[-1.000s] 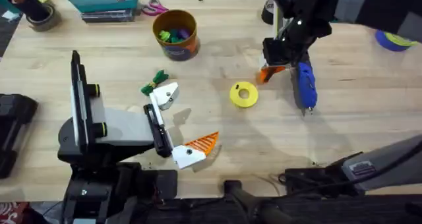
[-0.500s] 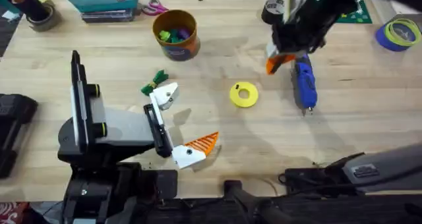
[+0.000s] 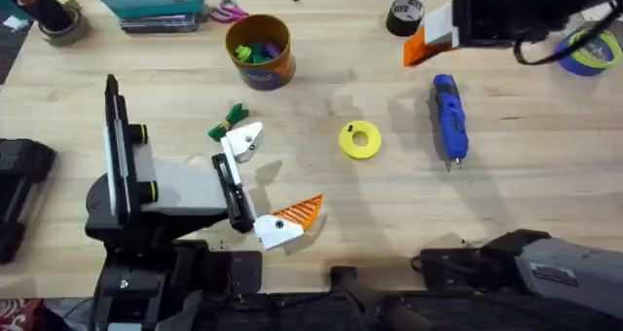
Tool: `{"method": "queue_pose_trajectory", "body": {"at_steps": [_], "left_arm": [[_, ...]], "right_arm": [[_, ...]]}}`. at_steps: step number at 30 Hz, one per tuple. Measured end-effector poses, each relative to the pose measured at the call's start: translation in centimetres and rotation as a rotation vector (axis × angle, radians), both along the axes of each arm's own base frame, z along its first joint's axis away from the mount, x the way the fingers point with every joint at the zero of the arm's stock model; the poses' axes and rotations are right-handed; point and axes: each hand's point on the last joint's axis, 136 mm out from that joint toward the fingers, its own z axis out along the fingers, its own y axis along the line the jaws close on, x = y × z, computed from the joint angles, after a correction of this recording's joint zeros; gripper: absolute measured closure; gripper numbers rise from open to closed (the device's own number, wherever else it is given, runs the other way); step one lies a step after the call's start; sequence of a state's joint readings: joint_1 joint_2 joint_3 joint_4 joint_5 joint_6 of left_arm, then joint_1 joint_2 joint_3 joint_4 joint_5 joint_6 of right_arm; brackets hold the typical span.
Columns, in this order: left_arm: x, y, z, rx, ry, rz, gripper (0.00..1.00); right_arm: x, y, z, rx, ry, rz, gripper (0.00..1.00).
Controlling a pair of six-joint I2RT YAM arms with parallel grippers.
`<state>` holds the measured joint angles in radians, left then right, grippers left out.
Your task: Pick up the gripper from the table and insert it into the empty holder that is missing its gripper. Then pick up a screw, insert it into the mounting hole, and use the screwdriver to tighten it. Finally, clean up the table by picking up the vegetable and placing it into the bucket.
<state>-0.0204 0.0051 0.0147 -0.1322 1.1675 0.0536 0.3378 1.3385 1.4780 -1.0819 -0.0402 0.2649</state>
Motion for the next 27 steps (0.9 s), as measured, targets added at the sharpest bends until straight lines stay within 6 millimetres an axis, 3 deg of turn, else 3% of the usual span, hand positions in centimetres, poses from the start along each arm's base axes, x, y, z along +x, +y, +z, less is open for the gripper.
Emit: {"method": "queue_pose_trajectory", "body": {"at_steps": [8,20,27], "left_arm": [[0.0,0.0,0.0,0.000,0.000,0.000,0.015],[0.0,0.0,0.0,0.000,0.000,0.000,0.016],[0.0,0.0,0.0,0.000,0.000,0.000,0.015]], "right_arm": [[0.2,2.1,2.7,0.143,-0.130,0.067,0.992],[-0.3,7.4,0.3,0.445,-0.148,0.237,0.993],[-1.0,10.6,0.3,0.687,-0.146,0.346,0.993]]}}
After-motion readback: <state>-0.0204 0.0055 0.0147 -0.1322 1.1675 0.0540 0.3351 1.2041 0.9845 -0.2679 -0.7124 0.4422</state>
